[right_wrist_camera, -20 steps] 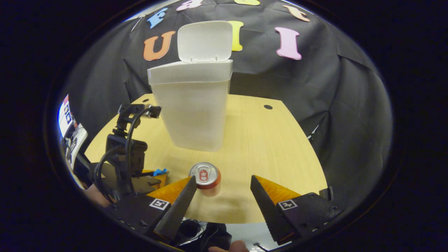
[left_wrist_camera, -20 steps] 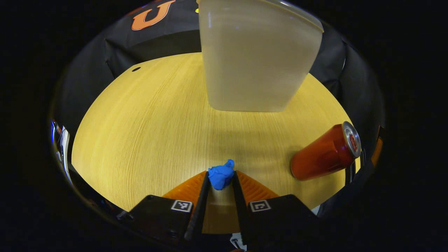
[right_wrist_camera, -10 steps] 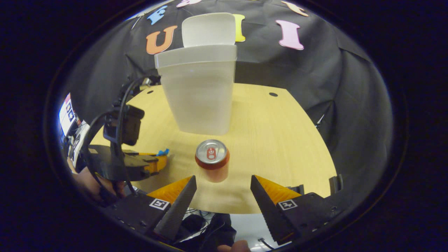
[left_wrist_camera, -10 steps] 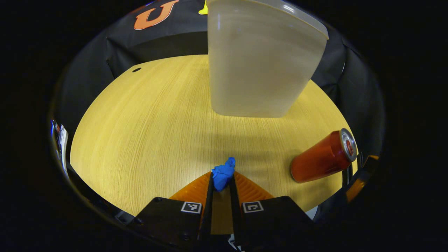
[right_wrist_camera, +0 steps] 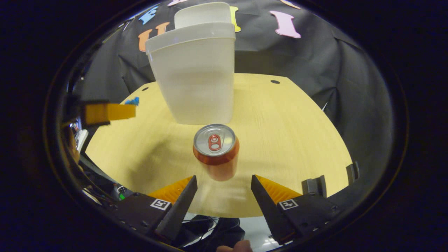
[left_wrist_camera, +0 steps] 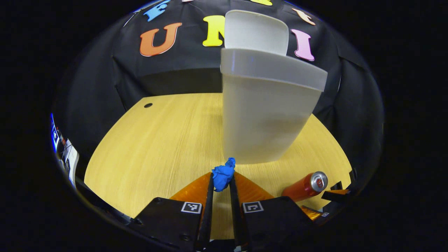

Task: Press the lid of the desktop garbage bin to open it, pick up the crumpled paper on the desktop and throw it into the bin, then pick up the pop can on the desktop and drop it into the bin, and finally close the garbage bin lid.

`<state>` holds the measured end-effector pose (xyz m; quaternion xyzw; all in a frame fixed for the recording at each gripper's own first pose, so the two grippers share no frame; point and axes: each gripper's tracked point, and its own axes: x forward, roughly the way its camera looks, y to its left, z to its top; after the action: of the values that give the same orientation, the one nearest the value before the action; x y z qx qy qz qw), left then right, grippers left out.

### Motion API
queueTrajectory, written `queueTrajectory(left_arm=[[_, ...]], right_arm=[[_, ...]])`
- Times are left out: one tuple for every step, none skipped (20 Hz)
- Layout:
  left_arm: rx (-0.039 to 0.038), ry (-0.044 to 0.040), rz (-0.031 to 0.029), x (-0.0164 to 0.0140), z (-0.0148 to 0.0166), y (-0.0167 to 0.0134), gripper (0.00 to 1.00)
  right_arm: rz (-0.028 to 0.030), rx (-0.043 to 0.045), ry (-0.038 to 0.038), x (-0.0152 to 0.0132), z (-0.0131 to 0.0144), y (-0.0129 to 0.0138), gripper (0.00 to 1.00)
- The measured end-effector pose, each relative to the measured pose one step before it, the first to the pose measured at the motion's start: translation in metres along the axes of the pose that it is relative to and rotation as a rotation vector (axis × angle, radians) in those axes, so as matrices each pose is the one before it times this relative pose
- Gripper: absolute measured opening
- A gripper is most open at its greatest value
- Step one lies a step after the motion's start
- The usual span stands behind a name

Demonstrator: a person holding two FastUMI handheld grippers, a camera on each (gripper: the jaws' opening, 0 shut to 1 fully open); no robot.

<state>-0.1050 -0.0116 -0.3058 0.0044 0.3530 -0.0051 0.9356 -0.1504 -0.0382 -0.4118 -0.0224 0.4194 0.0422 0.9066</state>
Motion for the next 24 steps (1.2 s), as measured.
queueTrajectory(left_arm=[[0.00681,-0.02432,0.00603,-0.00356,0.01074,0.00321,0.28],[0.00282,-0.01613,0.00273,-0.0025,0.00805,0.00184,0.28],[0.00222,-0.0132,0.00282,-0.00185,0.0064,0.00086,0.28],[0.00164,-0.00762,0.00165,-0.00214,0.00492,0.00164,0.28],[0.00078,-0.00903,0.00028,-0.00161,0.00432,0.00081,0.28],[-0.00001,-0.01348,0.00286,-0.00134,0.00544,0.00169,0.28],[0.00097,-0.0133,0.00465,-0.00163,0.00567,0.00237,0.28],[-0.00008,-0.01414,0.00298,-0.00192,0.00564,0.00167,0.28],[-0.00282,-0.02046,-0.00374,-0.00289,0.00696,0.00022,0.28],[-0.00057,-0.01884,-0.00424,-0.00095,0.00622,0.00004,0.28],[0.00561,-0.01721,-0.00087,-0.00237,0.00674,-0.00314,0.28],[0.00448,-0.01423,-0.00287,-0.00349,0.00707,-0.00104,0.28],[0.00559,-0.01434,-0.00265,-0.00064,0.00585,-0.00083,0.28],[0.00815,-0.00794,-0.00289,-0.00031,0.00588,-0.00081,0.28],[0.00668,-0.00835,-0.00221,-0.00173,0.00502,-0.0003,0.28],[0.00613,-0.01465,0.00209,-0.00083,0.00743,0.00058,0.28],[0.00347,-0.01733,0.00386,-0.00106,0.00819,0.00163,0.28],[0.00044,-0.01811,0.00307,-0.00064,0.00798,0.00011,0.28],[-0.00176,-0.01785,-0.00038,0.00053,0.00796,-0.00076,0.28],[-0.001,-0.01601,0.00166,0.00033,0.00846,-0.00003,0.28],[-0.00298,-0.01337,0.00055,0.00121,0.00756,-0.00043,0.28],[-0.00633,-0.01962,0.00069,0.00113,0.00989,0.0,0.28],[-0.00871,-0.01903,-0.00164,0.00175,0.0094,-0.00154,0.28],[-0.00823,-0.02041,-0.00409,0.00309,0.01042,-0.00144,0.28]], right_arm=[[-0.00494,-0.0093,-0.00627,0.00488,0.00171,0.00204,0.96],[0.003,0.00772,-0.00078,0.00335,-0.00086,0.00148,0.96],[-0.00129,0.01502,-0.00178,0.00448,-0.00011,0.0012,0.96],[-0.00319,0.01371,-0.00356,0.00485,0.00128,0.00032,0.96],[-0.00303,0.01041,-0.00352,0.0025,0.00073,0.00072,0.96],[-0.00382,0.00467,-0.00368,0.00499,0.00214,0.00091,0.96],[-0.00336,-0.01362,-0.00147,0.00505,0.00132,-0.00009,0.96],[-0.00657,-0.01125,-0.00224,0.0042,0.00089,-0.00079,0.95],[0.00467,0.00491,-0.004,0.00316,0.00158,0.00156,0.96],[-0.00153,0.00628,0.00057,0.00515,0.00053,0.00069,0.96],[-0.00367,0.00604,0.0015,0.00341,0.00111,-0.00075,0.96],[-0.00238,0.00548,0.00111,0.00294,0.00068,-0.00107,0.96],[-0.00498,0.0039,-0.00125,0.00308,0.0028,-0.00145,0.96],[-0.00437,0.00234,-0.00268,0.00265,0.00111,-0.00132,0.96],[0.00103,0.00273,-0.0004,0.00329,0.00228,-0.00063,0.96],[-0.00036,0.00018,0.00273,0.00282,0.00055,-0.00065,0.96],[-0.00309,-0.00143,0.00831,0.00072,0.0004,0.00007,0.96],[0.00756,0.00435,0.00153,-0.00094,0.00157,0.00206,0.89],[0.00645,0.00333,0.00447,-0.00155,0.0011,0.00024,0.82],[0.00086,-0.00002,-0.00208,-0.00349,0.00378,-0.0008,0.8],[0.00234,-0.0003,-0.00953,-0.00342,0.00566,-0.00154,0.8],[-0.00301,-0.00138,-0.01141,-0.00491,0.00777,-0.00284,0.8],[-0.00058,0.00043,-0.01046,-0.00703,0.00762,-0.0022,0.78],[-0.00154,0.00371,-0.01089,-0.00623,0.00903,-0.00207,0.78]])
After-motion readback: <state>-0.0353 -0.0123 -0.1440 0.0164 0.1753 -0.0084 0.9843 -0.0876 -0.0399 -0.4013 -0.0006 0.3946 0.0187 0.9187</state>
